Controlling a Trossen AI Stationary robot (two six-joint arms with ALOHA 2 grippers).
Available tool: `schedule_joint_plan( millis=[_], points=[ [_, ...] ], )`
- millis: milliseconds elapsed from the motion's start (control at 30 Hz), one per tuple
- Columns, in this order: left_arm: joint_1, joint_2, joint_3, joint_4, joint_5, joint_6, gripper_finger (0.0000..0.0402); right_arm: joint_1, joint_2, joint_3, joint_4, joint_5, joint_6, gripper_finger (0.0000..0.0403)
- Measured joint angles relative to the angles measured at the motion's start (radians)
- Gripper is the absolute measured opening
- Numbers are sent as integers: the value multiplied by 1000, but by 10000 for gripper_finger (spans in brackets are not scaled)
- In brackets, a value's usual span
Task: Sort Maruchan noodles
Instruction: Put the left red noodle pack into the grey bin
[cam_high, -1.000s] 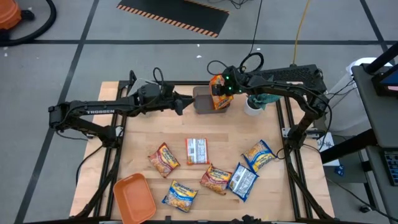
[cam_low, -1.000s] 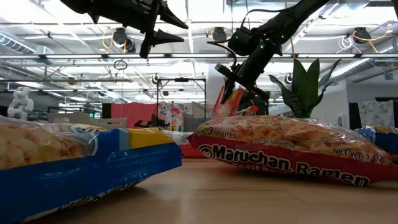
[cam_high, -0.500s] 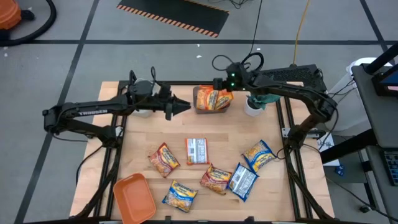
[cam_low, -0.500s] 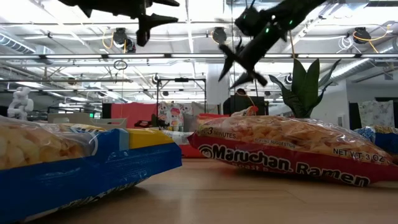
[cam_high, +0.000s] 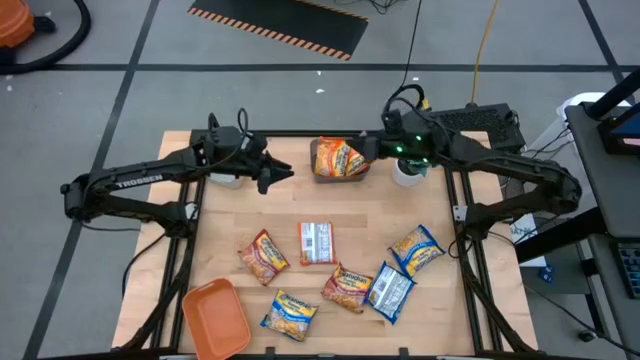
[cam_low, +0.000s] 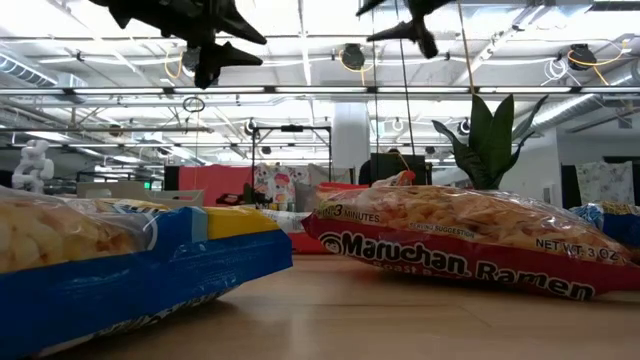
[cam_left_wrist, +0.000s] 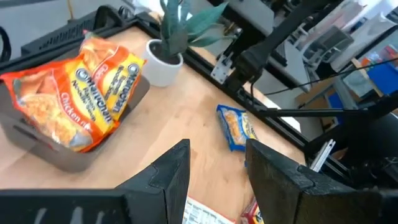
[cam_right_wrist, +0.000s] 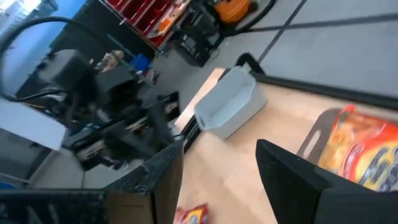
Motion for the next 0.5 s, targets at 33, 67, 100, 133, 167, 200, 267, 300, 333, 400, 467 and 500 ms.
schedule_joint_plan(
  millis=[33,67,100,133,167,200,267,300,333,400,467,500],
  points=[
    [0,0,0,-3,0,-5,159,14,-13,0,-14,2,16,193],
    [0,1,0,-4,0,-8,159,26,-24,0,-33,2,27,193],
    [0,1,0,-4,-4,-10,159,38,-32,0,-56,0,33,193],
    [0,2,0,-4,-9,-9,159,47,-38,0,-73,-3,33,193],
    [0,4,0,-4,-21,-8,159,53,-45,0,-97,-7,31,193],
    [0,7,0,-6,-36,-10,159,57,-50,0,-134,-9,19,193],
    [0,8,0,-27,-65,-24,159,63,-52,0,-177,-13,-12,193],
    [-1,8,0,-35,-80,-36,159,63,-52,0,-194,-32,-32,193],
    [-6,8,0,-43,-98,-50,159,62,-52,0,-215,-59,-54,193],
    [-18,8,0,-64,-131,-79,159,54,-51,0,-239,-123,-92,193],
    [-40,8,0,-72,-157,-115,159,48,-52,0,-258,-180,-126,193],
    [-54,8,0,-72,-171,-134,159,44,-52,0,-268,-204,-142,193]
  ],
)
